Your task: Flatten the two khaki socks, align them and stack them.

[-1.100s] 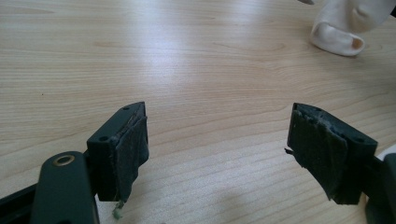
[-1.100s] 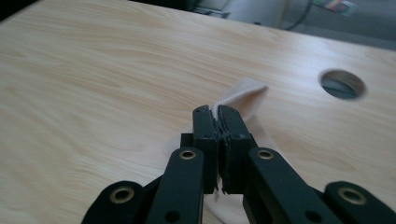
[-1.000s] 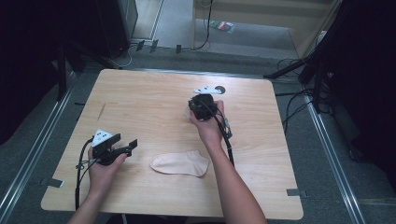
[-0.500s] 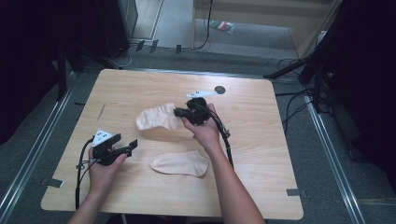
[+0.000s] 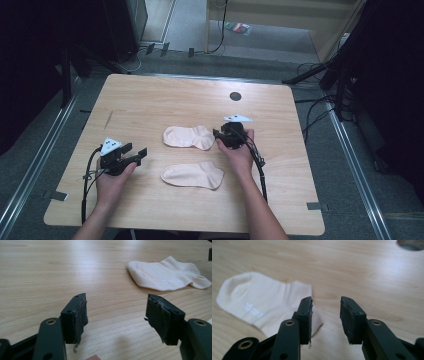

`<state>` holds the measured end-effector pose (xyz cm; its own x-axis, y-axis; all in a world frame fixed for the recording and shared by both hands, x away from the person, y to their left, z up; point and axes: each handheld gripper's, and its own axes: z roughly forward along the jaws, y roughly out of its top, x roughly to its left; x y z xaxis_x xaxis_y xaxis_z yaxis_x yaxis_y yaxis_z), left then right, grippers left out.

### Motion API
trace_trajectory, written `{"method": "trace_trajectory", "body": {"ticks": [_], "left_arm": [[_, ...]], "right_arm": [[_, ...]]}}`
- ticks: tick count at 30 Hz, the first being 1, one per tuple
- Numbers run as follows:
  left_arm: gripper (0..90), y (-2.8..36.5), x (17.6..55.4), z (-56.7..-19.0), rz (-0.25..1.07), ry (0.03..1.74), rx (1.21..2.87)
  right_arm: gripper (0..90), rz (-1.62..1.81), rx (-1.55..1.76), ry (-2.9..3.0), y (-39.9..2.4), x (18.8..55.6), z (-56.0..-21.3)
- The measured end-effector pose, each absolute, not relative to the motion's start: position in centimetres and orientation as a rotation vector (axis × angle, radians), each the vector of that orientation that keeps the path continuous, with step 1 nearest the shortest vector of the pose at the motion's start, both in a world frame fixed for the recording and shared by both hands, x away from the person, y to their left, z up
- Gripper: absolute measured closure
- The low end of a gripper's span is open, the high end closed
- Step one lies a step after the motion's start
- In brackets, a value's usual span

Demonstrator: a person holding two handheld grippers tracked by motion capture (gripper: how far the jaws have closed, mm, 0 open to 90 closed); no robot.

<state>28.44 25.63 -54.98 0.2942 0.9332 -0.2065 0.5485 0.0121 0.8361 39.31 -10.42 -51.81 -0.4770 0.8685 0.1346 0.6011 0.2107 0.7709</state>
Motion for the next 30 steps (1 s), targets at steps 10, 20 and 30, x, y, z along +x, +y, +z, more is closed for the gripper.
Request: {"method": "trace_trajectory", "body": {"ticks": [10,20,30], "left_arm": [[53.1,22.9,31.7,-53.0,0.508,1.295,1.696],[53.2,20.0,36.4,-53.5,0.489,1.379,1.805],[78.8,19.7,37.3,-54.1,0.444,1.389,1.837]], "right_arm": [[65.0,1.131,1.410,2.190,-9.8,39.2,-53.3],[61.2,1.115,1.397,2.177,-8.6,39.7,-54.0],[76.5,1.070,1.332,2.194,-8.1,39.7,-54.6]]}}
